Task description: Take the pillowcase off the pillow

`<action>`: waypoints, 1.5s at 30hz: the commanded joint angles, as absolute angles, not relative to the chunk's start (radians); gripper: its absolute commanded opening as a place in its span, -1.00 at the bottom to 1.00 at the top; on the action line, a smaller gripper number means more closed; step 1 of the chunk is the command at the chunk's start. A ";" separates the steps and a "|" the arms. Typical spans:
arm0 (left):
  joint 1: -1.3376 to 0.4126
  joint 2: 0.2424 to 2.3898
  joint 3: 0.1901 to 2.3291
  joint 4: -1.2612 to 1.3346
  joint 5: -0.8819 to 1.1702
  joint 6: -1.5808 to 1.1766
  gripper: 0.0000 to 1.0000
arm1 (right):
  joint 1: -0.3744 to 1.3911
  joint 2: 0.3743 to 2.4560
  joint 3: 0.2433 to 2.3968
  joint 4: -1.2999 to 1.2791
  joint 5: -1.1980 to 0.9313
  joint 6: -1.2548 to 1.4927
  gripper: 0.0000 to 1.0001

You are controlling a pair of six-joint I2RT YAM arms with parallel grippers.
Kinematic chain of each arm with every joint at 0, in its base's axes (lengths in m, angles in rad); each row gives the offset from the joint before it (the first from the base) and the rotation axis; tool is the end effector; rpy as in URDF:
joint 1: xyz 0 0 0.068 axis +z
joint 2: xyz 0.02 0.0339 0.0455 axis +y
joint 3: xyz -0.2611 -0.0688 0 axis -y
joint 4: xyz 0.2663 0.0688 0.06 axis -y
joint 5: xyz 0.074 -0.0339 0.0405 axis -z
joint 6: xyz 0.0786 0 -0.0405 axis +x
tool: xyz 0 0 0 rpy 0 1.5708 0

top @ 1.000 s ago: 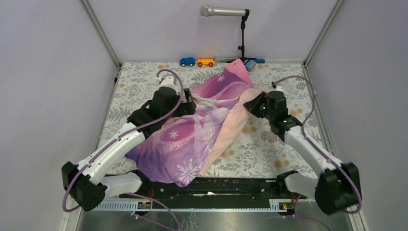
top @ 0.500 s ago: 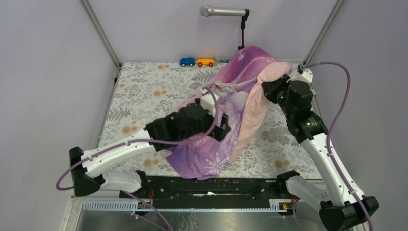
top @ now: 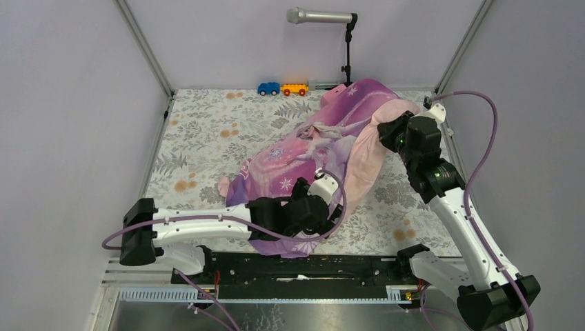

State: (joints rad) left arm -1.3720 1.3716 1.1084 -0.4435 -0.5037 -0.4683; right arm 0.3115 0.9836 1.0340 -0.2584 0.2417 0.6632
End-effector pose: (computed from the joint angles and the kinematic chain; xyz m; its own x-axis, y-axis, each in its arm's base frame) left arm 0.1063 -0.3353 0.2653 -0.4692 0.3275 -0.8201 0.6435 0.7628 -0.0636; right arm 0.2774 0.0696 0.3732 -0.2009 0.5633 -0.8015 0.0622 0.8238 0.5634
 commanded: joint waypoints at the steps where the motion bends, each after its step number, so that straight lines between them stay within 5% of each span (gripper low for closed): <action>1: -1.384 1.387 1.063 -0.458 -0.546 -0.530 0.92 | 0.311 0.952 1.049 -0.136 0.281 0.684 -1.00; 11: -1.382 1.486 1.096 -0.455 -0.494 -0.511 0.13 | 0.310 0.941 1.021 -0.135 0.316 0.677 -1.00; 16: -1.382 1.530 1.158 -0.458 -0.539 -0.511 -0.99 | 0.311 0.917 1.011 -0.149 0.344 0.662 -1.00; 22: -1.371 1.480 1.229 -0.482 -0.514 -0.458 -1.00 | 0.310 0.887 1.011 -0.165 0.389 0.608 -1.00; 32: -1.317 1.378 1.560 -0.529 -0.050 -0.391 -1.00 | 0.309 0.868 1.251 -0.235 0.460 0.442 -1.00; 36: -0.848 1.269 1.508 -0.308 0.528 -0.694 -1.00 | 0.310 1.013 1.481 -0.337 0.386 0.373 -0.97; 40: -0.425 1.255 1.455 -0.240 0.714 -0.879 -1.00 | 0.310 1.187 1.617 -0.373 0.388 0.365 -0.96; 43: -0.194 1.282 1.248 0.062 0.861 -1.148 -1.00 | 0.310 1.380 1.734 -0.413 0.405 0.348 -0.88; 45: -0.074 1.329 1.081 0.292 0.904 -1.343 -1.00 | 0.311 1.545 1.894 -0.508 0.368 0.330 -0.17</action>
